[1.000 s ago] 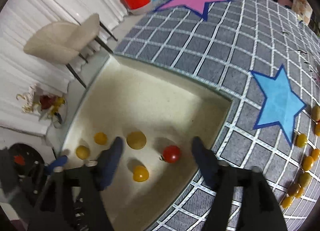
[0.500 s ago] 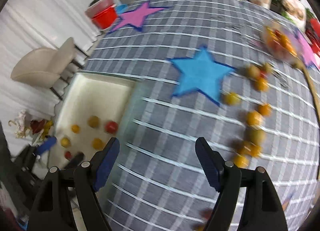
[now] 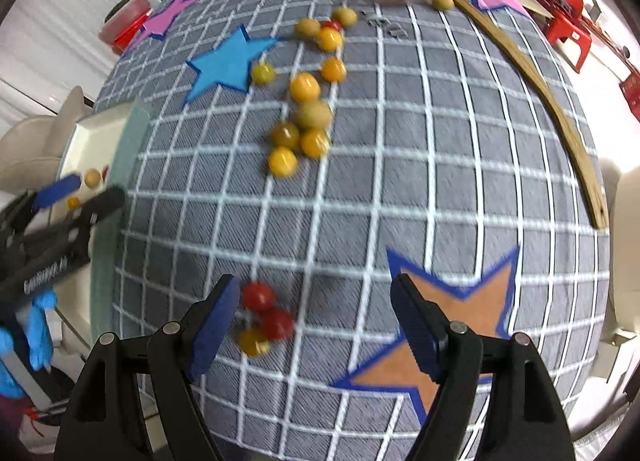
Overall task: Organize fruits
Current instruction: 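Move the left tool toward a yellow tomato while the right tool reaches a tan fruit, then grasp a yellow cherry tomato with the left tool while the right tool grasps an orange tomato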
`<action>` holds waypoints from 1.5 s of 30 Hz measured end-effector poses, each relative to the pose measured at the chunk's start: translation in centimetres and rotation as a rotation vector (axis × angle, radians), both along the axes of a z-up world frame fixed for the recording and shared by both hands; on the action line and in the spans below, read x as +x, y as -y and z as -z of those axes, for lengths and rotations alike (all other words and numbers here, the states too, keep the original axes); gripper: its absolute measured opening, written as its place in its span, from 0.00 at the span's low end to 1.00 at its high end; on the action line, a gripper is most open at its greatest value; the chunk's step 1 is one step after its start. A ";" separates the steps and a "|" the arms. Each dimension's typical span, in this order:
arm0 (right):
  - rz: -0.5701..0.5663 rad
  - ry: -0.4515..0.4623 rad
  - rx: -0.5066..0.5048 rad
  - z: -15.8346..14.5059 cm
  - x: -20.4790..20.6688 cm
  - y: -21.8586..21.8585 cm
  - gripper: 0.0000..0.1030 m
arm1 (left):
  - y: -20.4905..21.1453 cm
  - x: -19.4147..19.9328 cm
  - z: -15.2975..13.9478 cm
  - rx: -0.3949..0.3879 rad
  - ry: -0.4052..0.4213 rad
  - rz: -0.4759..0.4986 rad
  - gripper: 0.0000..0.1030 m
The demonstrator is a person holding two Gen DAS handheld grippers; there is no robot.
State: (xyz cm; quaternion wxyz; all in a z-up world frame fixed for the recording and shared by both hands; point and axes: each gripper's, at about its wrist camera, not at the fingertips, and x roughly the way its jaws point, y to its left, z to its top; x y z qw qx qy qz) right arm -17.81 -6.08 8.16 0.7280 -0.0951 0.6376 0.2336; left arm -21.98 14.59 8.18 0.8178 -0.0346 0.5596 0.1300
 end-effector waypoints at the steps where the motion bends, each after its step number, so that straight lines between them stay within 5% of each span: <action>1: 0.004 -0.005 0.000 0.1 -0.3 0.3 0.79 | 0.3 0.3 0.2 0.002 -0.004 0.008 0.78; 9: 0.032 0.036 0.021 0.9 1.7 0.2 0.77 | 0.7 4.9 1.6 0.007 -0.006 0.021 0.78; 16: -0.019 0.071 0.028 2.0 5.3 -1.9 0.54 | 1.5 9.4 2.7 0.012 0.016 0.068 0.78; 29: -0.152 0.127 0.064 3.1 6.5 -3.8 0.51 | 3.1 13.6 4.9 -0.023 0.003 0.134 0.77; 34: -0.162 0.147 0.065 3.1 7.1 -4.4 0.40 | 3.6 14.3 4.9 -0.021 0.008 0.154 0.67; 41: -0.156 0.112 0.097 3.2 7.5 -4.8 0.20 | 4.0 15.0 4.6 -0.097 0.010 0.162 0.25; 45: -0.086 0.052 0.143 3.4 8.2 -3.9 0.20 | 4.1 14.7 4.4 -0.120 0.007 0.148 0.22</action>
